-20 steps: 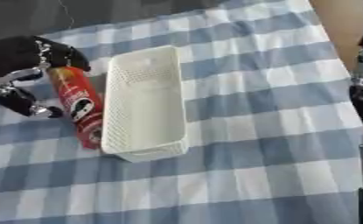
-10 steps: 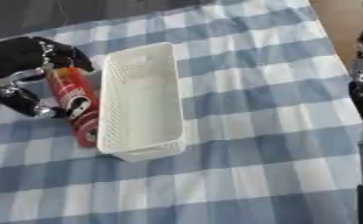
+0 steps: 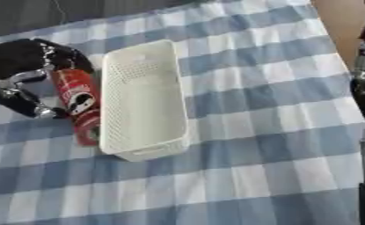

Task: Pick up objects on the table and place them in the box.

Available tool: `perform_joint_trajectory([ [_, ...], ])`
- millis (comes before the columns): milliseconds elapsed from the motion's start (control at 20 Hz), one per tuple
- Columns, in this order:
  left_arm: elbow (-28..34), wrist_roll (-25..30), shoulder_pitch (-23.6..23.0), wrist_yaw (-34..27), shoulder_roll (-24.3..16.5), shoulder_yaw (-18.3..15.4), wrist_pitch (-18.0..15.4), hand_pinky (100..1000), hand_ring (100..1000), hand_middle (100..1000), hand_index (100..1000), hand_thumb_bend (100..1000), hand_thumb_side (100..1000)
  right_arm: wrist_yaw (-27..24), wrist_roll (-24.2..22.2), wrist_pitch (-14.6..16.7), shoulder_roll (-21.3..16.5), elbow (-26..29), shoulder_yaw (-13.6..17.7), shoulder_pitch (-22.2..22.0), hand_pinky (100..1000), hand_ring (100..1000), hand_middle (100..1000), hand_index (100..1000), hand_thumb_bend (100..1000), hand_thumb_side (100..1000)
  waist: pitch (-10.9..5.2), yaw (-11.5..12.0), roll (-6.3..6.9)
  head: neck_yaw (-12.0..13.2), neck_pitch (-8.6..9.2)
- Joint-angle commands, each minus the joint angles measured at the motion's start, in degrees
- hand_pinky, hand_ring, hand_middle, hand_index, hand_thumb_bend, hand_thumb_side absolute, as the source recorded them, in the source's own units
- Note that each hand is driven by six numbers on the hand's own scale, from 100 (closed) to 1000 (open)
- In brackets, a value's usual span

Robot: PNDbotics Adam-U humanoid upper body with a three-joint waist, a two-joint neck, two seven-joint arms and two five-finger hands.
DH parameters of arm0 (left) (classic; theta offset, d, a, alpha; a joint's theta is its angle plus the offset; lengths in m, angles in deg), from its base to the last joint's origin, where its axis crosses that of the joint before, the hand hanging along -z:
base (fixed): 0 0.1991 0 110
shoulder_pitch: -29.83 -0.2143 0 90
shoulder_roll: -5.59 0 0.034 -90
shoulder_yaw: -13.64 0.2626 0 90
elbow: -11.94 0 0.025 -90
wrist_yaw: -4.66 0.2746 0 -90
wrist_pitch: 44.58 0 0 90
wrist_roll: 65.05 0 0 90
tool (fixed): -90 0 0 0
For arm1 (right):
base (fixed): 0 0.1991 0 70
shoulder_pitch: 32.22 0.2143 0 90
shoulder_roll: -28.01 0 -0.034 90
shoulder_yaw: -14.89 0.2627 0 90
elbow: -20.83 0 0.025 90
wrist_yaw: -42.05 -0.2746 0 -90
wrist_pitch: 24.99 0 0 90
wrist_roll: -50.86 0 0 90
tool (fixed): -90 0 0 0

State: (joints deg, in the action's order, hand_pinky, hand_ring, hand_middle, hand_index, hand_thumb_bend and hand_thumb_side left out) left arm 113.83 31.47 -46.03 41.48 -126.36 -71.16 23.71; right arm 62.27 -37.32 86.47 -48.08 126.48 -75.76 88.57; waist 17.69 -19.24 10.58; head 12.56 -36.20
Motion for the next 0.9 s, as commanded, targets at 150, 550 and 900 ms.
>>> perform_joint_trajectory([
  [150,0.0,-0.1,0.5,0.3,-1.1,-0.3,-0.3,633,703,751,850,618,100,-0.4,-0.1,0.0,-0.3,0.5,0.1,1.4,786,922,936,915,100,520,-0.67,0.0,-0.59,-0.3,0.8],
  [550,-0.3,0.1,0.6,0.7,-0.6,0.3,-0.7,628,697,750,848,607,100,-0.7,-0.4,0.1,-0.4,0.4,0.0,2.0,786,921,936,915,100,518,-0.17,-0.5,-0.32,-0.5,0.71],
  [900,-0.5,0.2,0.4,0.8,-0.2,0.8,-1.1,616,679,745,838,597,100,-0.9,-0.7,0.2,-0.5,0.3,-0.2,2.5,786,921,936,915,100,516,0.14,-1.4,0.26,-0.6,0.68],
])
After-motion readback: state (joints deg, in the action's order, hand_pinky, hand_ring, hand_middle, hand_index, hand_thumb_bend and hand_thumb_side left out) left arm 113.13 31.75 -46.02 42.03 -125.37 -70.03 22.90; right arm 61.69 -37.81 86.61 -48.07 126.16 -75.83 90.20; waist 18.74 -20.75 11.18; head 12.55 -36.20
